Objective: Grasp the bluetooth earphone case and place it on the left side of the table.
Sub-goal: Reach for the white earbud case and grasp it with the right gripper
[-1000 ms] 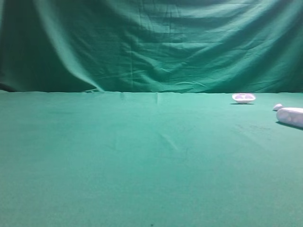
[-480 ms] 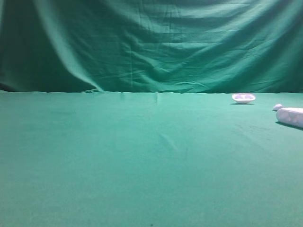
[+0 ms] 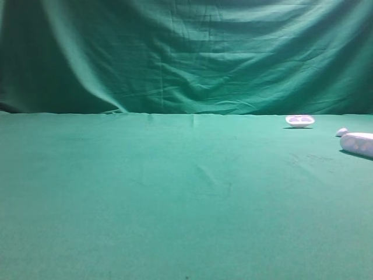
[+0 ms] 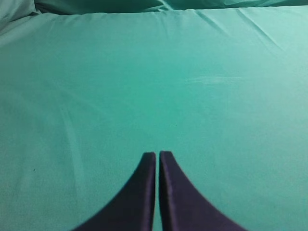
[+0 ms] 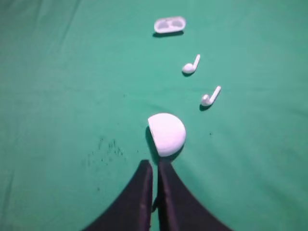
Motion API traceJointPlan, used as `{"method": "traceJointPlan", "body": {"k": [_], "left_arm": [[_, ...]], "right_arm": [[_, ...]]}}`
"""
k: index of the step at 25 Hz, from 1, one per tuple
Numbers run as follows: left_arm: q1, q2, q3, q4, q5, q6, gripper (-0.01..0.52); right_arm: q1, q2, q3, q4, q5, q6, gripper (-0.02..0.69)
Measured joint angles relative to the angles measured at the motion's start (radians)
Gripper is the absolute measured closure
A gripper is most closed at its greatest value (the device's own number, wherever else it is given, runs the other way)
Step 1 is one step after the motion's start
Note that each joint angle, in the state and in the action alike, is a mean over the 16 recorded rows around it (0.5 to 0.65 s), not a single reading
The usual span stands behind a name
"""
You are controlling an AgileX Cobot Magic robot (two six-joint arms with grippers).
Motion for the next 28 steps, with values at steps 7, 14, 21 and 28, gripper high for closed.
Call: {"method": "traceJointPlan", "body": {"k": [7,14,21,28], "left_arm": [[0.0,0.0,0.0,0.0,0.0,0.0,0.514],[0.0,0.0,0.0,0.0,0.0,0.0,0.514],[0.0,0.0,0.0,0.0,0.0,0.0,0.514],[0.0,0.0,0.0,0.0,0.0,0.0,0.514]], "right_arm": [[0.041,0.241,-0.108,-0.091,0.028,-0.011,0.394],[0.053,0.41,-0.152,-0.113,-0.045,-0.011,0.135],[0.053,0.511,-0.166,-0.115,-0.118,-0.011,0.055],[0.053,0.555,-0.178,-0.115,-0.134,-0.012,0.18]]}}
